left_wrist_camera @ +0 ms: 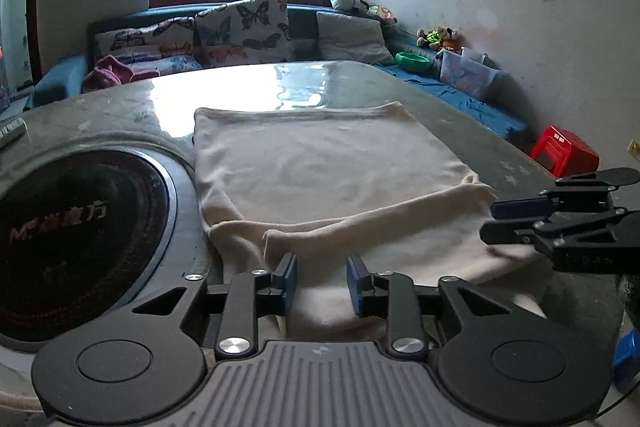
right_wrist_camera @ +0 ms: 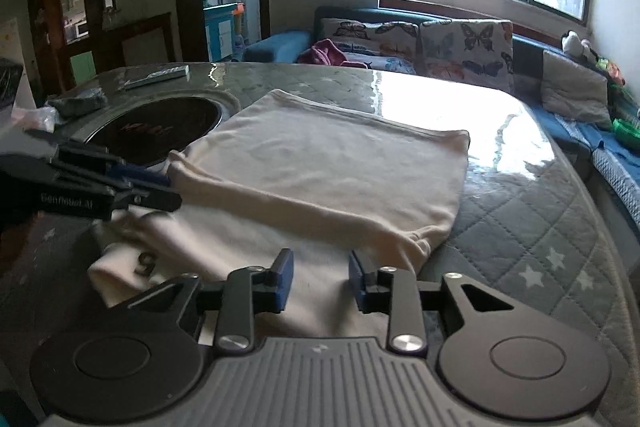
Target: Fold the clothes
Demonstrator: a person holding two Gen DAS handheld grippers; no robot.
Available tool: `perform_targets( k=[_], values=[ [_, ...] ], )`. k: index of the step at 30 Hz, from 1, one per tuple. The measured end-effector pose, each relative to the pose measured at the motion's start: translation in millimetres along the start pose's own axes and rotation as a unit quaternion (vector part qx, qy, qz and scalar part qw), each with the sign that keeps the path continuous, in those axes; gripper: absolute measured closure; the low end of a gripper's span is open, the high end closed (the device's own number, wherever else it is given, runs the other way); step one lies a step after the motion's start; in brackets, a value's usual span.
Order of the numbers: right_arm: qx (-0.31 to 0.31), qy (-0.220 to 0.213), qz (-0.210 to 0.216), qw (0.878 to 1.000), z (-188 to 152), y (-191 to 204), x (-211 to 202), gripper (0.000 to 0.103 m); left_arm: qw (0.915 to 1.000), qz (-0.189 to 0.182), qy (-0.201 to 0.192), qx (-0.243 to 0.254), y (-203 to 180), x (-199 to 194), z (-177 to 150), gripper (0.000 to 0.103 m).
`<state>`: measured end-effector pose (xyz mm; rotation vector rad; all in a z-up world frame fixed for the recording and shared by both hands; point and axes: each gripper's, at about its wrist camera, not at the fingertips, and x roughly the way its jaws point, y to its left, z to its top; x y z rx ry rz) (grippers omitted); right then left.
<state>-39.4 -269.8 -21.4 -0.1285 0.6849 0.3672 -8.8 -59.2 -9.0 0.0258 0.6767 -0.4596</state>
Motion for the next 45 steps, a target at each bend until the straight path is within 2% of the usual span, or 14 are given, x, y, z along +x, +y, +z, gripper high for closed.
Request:
perform_targets(
  k=[5, 8, 10, 13, 15, 19, 26, 32, 34, 35, 36, 39, 41, 45],
  values=[
    [-0.009, 0.014, -0.009, 1.000, -15.1, 2.6, -7.2, 0.071, 0.9999, 0.006, -0.004, 0.011, 1.9, -18.3, -6.1, 0.068],
    [0.003, 0.007, -0.011, 1.000, -17.4, -1.3, -18.1, 0.070, 0.9996, 0.013, -0.005, 0.023, 5.7, -33.1, -11.0, 0.063],
    [0.008, -0.001, -0.012, 1.000, -17.8, -2.5, -23.4, 0.070, 0.9991, 0.017, -0.004, 0.040, 7.1, -43.8, -16.2, 0.061],
    [0.000, 0.014, -0.013, 1.000, -22.0, -1.8, -18.5, 0.071, 0.9969, 0.022, 0.003, 0.075, 1.9, -55.4, -26.2, 0.060],
    [-0.004, 0.021, -0.013, 1.000, -25.0, -0.4, -15.4, 0.071, 0.9940, 0.022, 0.009, 0.107, -6.5, -60.4, -34.8, 0.059],
    [0.000, 0.007, -0.013, 1.000, -22.7, 1.2, -23.4, 0.071, 0.9855, 0.025, 0.007, 0.168, -25.4, -62.1, -47.7, 0.059],
    [-0.010, 0.019, -0.015, 1.000, -27.2, 3.3, -23.5, 0.069, 0.9739, 0.019, -0.008, 0.226, -47.6, -44.2, -54.5, 0.059],
    [-0.061, 0.018, -0.014, 0.998, -27.7, 9.8, -38.0, 0.067, 0.9593, 0.013, -0.025, 0.281, -58.2, -38.0, -60.9, 0.059],
    [-0.086, 0.021, -0.013, 0.996, -30.7, 14.0, -40.4, 0.063, 0.9565, 0.008, -0.030, 0.290, -59.7, -36.3, -62.8, 0.059],
    [-0.098, 0.022, -0.013, 0.995, -32.2, 16.2, -41.6, 0.060, 0.9566, 0.003, -0.030, 0.290, -59.4, -35.4, -62.2, 0.063],
    [-0.110, 0.023, -0.013, 0.994, -33.7, 18.3, -42.8, 0.057, 0.9568, -0.001, -0.031, 0.289, -59.1, -34.6, -61.7, 0.074],
    [-0.145, 0.026, -0.012, 0.989, -38.6, 24.7, -45.1, 0.055, 0.9578, -0.014, -0.033, 0.285, -57.5, -32.7, -58.6, 0.090],
    [-0.165, 0.023, -0.011, 0.986, -42.0, 29.3, -44.5, 0.052, 0.9610, -0.019, -0.035, 0.274, -54.1, -33.0, -52.0, 0.093],
    [-0.203, 0.010, -0.008, 0.979, -46.0, 38.3, -41.0, 0.046, 0.9738, -0.035, -0.036, 0.222, -42.5, -32.3, -30.9, 0.094]
  ],
)
